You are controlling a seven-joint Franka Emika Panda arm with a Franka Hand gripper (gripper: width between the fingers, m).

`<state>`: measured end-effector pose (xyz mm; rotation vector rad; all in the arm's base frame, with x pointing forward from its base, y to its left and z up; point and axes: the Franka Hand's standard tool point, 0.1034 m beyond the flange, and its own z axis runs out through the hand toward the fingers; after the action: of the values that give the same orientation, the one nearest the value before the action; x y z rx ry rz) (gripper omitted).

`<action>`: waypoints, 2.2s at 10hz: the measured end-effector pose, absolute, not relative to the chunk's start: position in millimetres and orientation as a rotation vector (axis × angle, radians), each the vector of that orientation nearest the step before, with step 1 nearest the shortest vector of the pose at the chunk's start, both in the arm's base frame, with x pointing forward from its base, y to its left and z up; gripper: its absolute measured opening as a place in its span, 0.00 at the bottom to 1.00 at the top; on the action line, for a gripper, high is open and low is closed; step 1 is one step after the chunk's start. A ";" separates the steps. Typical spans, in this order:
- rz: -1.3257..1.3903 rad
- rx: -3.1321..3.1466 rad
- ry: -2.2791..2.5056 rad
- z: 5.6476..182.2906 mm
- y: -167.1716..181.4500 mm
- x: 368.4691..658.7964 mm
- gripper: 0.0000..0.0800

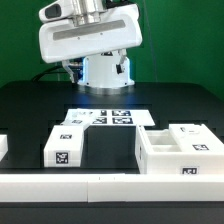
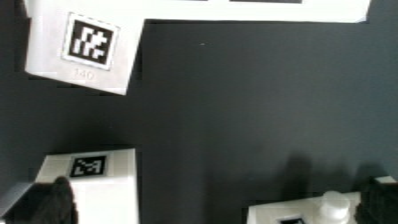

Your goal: Assemble cabinet

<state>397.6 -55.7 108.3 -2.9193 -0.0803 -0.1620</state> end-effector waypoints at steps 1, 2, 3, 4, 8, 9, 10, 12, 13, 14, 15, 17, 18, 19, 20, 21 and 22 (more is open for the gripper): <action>-0.145 -2.927 -0.084 110.1 -63.7 406.3 0.99; -0.151 -2.942 -0.107 111.9 -66.4 417.3 0.99; -0.171 -2.948 -0.137 116.2 -68.3 428.6 0.99; -0.229 -2.964 -0.149 120.6 -70.2 435.2 0.99; -0.222 -3.007 -0.113 111.0 -55.9 423.1 0.99; -0.173 -2.984 -0.285 115.6 -62.8 430.4 0.99; -0.158 -2.954 -0.441 125.1 -67.6 443.5 0.99; -0.114 -2.887 -0.718 142.3 -67.6 478.5 0.99; -0.110 -2.861 -0.905 141.6 -71.5 499.5 0.99; -0.107 -2.840 -1.026 141.1 -72.6 514.3 0.99; -0.090 -2.837 -1.077 137.9 -73.8 523.9 0.99; 0.051 -2.734 -1.295 125.5 -70.6 517.8 0.99; 0.000 -2.711 -1.415 132.9 -76.1 532.8 0.99; 0.008 -2.670 -1.500 131.8 -79.3 528.6 0.99; 0.019 -2.622 -1.595 131.8 -82.4 527.9 0.99; 0.023 -2.574 -1.675 130.6 -84.8 526.0 0.99; 0.031 -2.490 -1.798 118.3 -92.8 509.8 0.99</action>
Offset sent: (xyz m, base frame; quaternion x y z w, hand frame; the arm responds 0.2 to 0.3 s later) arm 0.0544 -0.0105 -0.0338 0.0002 0.0452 -0.0670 0.9967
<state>509.8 -92.8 118.3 -2.4904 -1.7985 0.0306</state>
